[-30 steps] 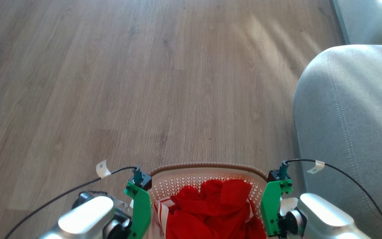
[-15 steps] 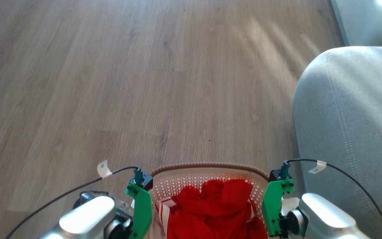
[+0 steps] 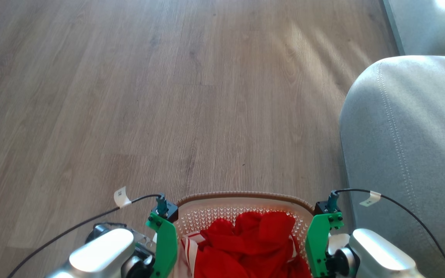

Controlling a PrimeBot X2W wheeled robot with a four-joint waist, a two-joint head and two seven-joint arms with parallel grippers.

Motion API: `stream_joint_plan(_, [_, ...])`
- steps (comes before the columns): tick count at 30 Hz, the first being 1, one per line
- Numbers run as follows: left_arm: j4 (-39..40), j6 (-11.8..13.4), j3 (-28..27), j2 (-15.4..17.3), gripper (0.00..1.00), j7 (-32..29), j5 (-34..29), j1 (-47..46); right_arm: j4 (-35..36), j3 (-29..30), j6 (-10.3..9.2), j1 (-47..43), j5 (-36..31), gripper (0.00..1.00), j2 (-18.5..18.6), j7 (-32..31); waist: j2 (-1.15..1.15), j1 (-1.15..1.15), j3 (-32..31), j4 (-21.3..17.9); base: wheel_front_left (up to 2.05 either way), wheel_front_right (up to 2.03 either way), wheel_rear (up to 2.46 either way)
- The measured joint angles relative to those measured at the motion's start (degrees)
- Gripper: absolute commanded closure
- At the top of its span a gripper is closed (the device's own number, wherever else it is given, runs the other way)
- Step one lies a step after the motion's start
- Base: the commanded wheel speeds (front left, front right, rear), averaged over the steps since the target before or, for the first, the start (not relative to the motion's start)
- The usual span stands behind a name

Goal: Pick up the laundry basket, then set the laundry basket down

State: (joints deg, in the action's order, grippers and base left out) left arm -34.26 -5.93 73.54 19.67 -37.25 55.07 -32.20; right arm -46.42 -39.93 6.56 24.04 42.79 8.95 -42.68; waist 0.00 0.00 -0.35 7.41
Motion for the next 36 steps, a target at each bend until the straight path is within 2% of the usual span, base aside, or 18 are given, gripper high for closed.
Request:
stream_joint_plan(24, [-0.2,0.0,0.0,-0.2,1.0,-0.1,0.5,0.5,2.9,3.3,-0.01,-2.3,-3.5,1.0,-0.1,-2.2,0.01,0.0,-0.1,0.0,0.0,0.0,0.0])
stream_joint_plan(36, [-1.8,0.0,0.0,-1.2,1.0,2.6,0.3,-1.0,5.6,5.1,-0.02,-2.1,-6.5,1.0,0.4,-1.4,0.01,0.0,4.7,0.1,0.0,0.0,0.0])
